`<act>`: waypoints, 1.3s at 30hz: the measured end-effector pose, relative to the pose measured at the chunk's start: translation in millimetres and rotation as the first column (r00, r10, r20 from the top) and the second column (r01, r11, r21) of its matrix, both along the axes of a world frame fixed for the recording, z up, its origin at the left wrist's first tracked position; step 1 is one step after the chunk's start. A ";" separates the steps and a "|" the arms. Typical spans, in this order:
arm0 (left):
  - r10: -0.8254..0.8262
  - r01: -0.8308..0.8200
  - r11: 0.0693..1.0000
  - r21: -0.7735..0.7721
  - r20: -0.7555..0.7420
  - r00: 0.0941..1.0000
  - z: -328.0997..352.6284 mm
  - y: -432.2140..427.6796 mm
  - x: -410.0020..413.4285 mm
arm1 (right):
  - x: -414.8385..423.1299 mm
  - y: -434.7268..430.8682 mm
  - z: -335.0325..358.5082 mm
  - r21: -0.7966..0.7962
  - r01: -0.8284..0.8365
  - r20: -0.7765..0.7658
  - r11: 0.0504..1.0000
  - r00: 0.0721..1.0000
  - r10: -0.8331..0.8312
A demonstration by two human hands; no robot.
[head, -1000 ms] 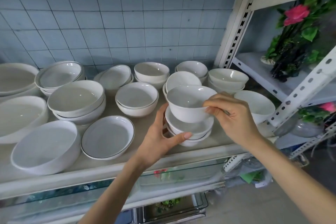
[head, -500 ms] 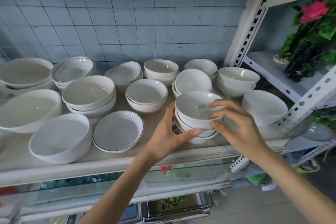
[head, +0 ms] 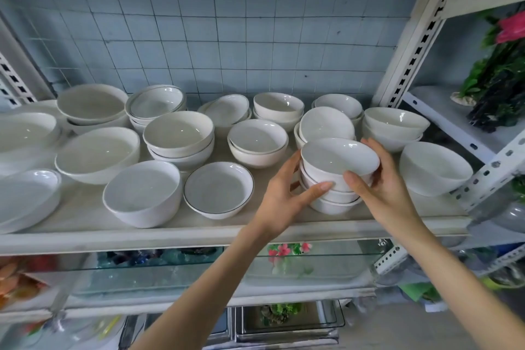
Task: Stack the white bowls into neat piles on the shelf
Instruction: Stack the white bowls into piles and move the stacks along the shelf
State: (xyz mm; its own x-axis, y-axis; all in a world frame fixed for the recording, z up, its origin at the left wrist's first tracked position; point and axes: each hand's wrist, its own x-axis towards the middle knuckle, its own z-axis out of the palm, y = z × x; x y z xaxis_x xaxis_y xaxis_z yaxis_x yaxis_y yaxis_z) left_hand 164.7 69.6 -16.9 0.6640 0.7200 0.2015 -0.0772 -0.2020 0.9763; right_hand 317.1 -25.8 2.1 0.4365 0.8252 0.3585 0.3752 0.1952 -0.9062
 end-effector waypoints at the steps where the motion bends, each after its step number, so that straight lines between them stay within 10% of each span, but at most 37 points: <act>1: -0.001 0.001 1.000 0.000 0.008 1.000 -0.1 -0.2 0.0 | -0.7 -0.1 0.6 0.006 -0.001 0.004 1.000 1.000 0.001; 16: 0.115 -0.100 0.970 0.221 -0.054 0.992 -5.1 -25.0 -52.2 | -37.6 -18.1 9.2 -0.010 0.221 0.147 0.975 0.965 -0.217; 22: 0.475 -0.486 0.734 0.474 0.151 0.867 -20.1 -28.2 -128.8 | -104.4 -12.8 17.3 0.127 0.076 0.170 0.989 0.981 -0.097; 27: 0.721 -0.723 0.575 0.383 0.180 0.669 -25.4 -14.2 -171.8 | -148.3 13.1 -3.3 0.008 -0.090 0.211 0.996 0.974 0.087; 39: 0.680 -0.656 0.731 0.185 -0.129 0.722 -7.3 30.4 -200.3 | -153.5 54.2 -17.2 -0.160 -0.142 0.574 0.977 0.792 0.209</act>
